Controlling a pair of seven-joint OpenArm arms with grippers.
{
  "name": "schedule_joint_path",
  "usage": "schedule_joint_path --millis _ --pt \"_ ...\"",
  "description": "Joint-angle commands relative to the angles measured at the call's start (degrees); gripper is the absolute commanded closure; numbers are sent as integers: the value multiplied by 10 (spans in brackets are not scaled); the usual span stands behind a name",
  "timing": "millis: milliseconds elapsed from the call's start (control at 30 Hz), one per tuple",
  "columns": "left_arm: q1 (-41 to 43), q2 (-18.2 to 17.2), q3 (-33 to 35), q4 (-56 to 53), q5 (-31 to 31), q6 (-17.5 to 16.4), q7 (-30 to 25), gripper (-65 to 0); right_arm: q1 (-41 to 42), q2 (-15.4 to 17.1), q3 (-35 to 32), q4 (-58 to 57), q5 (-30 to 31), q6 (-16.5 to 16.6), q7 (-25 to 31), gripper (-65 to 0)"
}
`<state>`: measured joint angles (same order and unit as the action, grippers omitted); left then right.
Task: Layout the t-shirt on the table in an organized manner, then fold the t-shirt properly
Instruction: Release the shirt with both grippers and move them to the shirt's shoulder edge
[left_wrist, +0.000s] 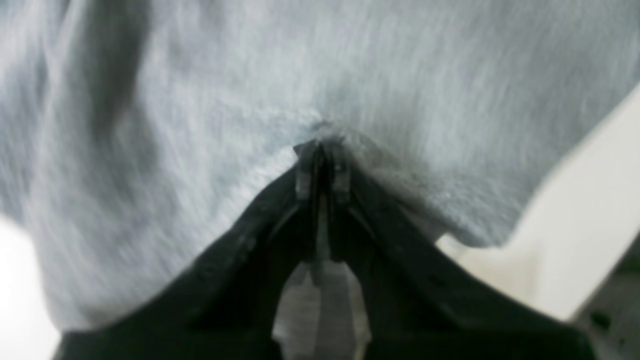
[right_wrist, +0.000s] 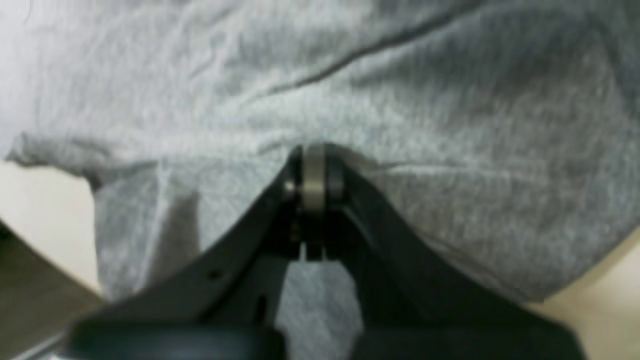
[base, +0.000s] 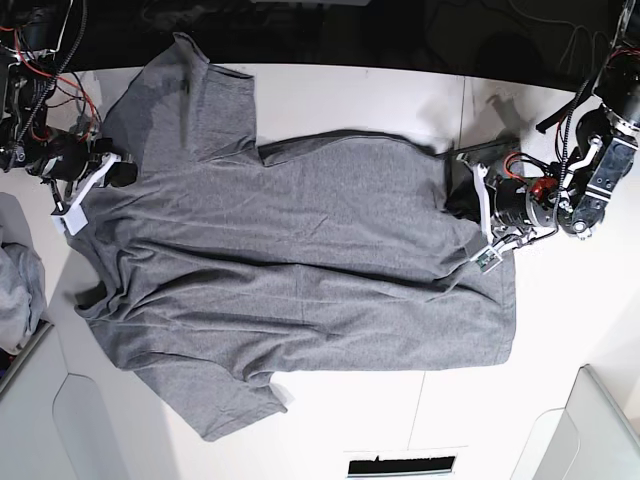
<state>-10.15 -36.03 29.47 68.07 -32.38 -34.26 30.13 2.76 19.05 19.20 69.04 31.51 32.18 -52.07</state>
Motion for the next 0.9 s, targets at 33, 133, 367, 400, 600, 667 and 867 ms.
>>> schedule_joint_path --millis 33,133,367,400,600,667,867 --pt "-2 7 -2 -20 34 21 7 -61 7 8 2 -14 -27 -3 5 0" --pt "-3 21 -2 -38 45 21 7 -61 17 8 2 -26 -30 -3 7 0" --pt "-4 12 -3 -37 63 19 15 -62 52 19 2 -26 -30 -3 10 0" --pt "-3 6 -3 -37 66 14 19 -62 52 23 2 -26 -30 -5 10 0" --pt "-3 -35 -3 -35 65 -24 34 -62 50 29 2 -26 -14 -5 -22 0" --pt "-3 -47 -3 -33 65 -24 33 -62 47 29 2 -26 -2 -5 -21 0" --pt "19 -80 -3 25 57 -25 35 -62 34 29 4 -23 22 -5 -18 0"
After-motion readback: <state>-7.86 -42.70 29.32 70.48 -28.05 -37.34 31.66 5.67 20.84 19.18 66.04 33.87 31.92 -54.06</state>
